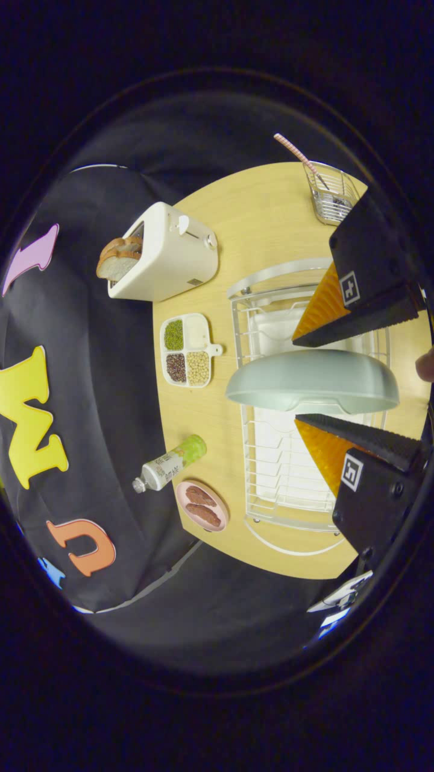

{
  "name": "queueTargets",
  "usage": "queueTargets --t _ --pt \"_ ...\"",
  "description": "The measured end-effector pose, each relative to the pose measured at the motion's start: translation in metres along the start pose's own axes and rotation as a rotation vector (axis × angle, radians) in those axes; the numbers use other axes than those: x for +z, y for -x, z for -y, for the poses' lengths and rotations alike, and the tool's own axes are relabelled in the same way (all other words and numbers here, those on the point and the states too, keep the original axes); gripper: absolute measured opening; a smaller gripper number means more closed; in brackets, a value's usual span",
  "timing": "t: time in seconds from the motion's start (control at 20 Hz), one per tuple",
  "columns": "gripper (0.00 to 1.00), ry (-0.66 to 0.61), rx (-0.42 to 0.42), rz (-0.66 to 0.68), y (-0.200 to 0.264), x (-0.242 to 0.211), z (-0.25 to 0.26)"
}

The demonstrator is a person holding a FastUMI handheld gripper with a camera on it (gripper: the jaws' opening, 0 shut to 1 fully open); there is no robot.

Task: Take the plate from the dish rack, then take the spoon from the basket and place it into the plate.

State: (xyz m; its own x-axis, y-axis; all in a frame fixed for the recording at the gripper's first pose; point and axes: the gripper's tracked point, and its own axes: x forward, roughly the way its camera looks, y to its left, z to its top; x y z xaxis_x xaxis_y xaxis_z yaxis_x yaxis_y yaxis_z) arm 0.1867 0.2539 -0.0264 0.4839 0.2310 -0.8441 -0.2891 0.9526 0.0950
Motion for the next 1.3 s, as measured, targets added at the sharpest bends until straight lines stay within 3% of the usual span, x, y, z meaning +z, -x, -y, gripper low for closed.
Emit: queueTargets --t 0.45,1.05,1.3 --pt "0.44 -0.069 -0.085 -0.048 -0.018 -0.006 -0.005" --pt "0.38 0.011 -0.339 -0.034 0.004 0.000 -0.018" --pt "0.37 0.065 -0.460 0.043 0.029 0.019 -0.012"
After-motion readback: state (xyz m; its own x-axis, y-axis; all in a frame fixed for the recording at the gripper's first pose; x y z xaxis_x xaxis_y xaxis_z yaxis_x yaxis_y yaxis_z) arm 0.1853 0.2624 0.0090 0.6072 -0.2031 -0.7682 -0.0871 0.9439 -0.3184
